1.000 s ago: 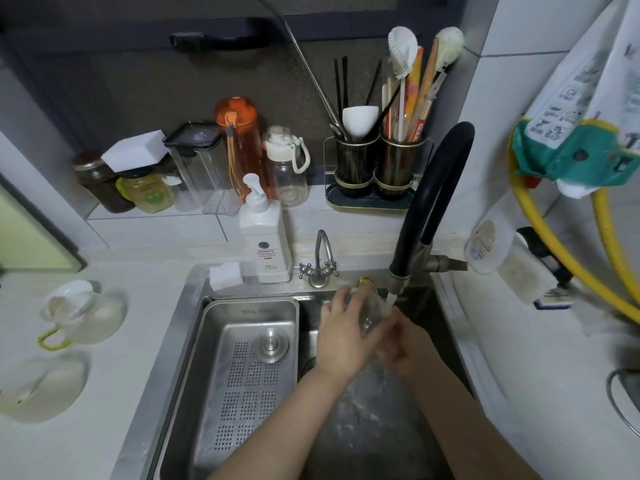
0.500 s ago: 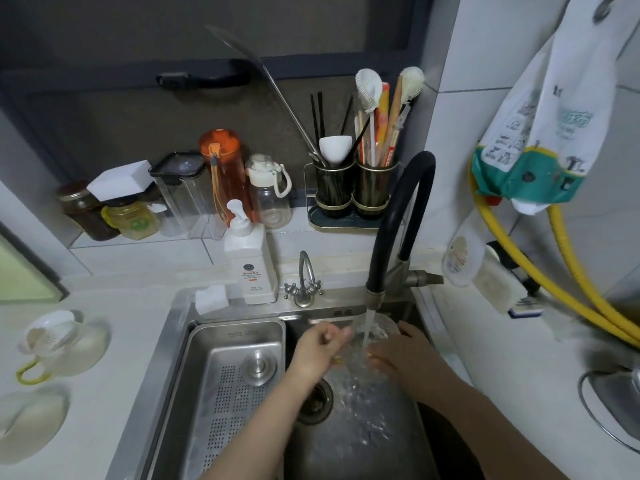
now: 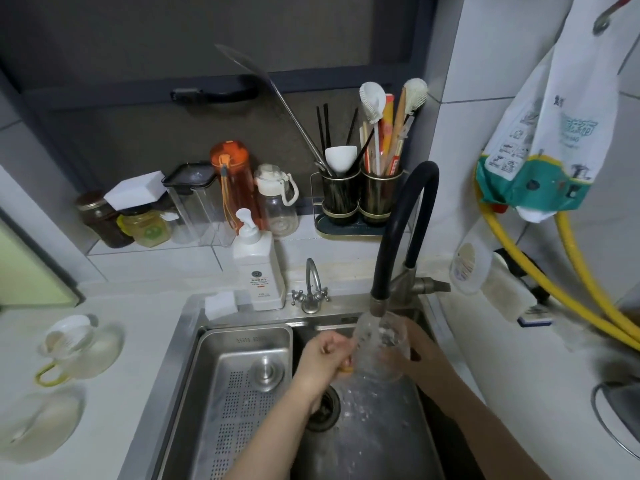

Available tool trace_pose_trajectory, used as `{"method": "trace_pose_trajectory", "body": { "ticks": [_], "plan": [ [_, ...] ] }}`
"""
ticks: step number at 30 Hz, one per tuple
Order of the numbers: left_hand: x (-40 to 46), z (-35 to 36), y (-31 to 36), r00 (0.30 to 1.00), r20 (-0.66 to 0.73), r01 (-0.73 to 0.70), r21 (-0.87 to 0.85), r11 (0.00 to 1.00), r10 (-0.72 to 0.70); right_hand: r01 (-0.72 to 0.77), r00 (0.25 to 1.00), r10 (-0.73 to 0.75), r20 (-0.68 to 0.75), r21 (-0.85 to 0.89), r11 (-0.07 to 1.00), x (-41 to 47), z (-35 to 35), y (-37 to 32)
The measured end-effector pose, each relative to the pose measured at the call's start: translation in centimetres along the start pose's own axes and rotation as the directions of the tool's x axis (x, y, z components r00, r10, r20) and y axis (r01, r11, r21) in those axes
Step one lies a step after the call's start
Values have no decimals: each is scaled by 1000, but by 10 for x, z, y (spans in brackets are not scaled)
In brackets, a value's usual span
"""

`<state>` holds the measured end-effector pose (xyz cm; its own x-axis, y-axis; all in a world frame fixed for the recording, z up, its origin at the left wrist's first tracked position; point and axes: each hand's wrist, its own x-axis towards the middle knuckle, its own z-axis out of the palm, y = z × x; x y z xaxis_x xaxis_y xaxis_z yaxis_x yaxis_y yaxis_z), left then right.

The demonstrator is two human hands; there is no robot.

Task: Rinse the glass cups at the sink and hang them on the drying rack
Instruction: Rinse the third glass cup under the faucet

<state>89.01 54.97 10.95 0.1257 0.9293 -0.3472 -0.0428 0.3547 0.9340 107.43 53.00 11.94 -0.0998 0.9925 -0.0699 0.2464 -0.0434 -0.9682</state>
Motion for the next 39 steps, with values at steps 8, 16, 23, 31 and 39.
{"method": "trace_pose_trajectory", "body": {
  "ticks": [8,16,23,31,39],
  "plan": [
    [-1,-16,-11,981,-101,-159,71,985,165,-20,996,27,-84,86,996,12,33,-2],
    [1,-18,-11,958,-120,-213,309,927,260,-51,996,50,-78,-12,999,0,31,3],
    [24,30,6,975,-68,-136,564,814,210,-333,932,325,-160,-26,942,18,-6,22],
    [30,51,7,961,-200,196,11,981,-189,-288,940,259,-221,-113,951,42,-66,41],
    [29,37,0,914,-175,316,-261,912,-367,-322,942,252,-219,-394,861,105,-99,62]
  ]
}}
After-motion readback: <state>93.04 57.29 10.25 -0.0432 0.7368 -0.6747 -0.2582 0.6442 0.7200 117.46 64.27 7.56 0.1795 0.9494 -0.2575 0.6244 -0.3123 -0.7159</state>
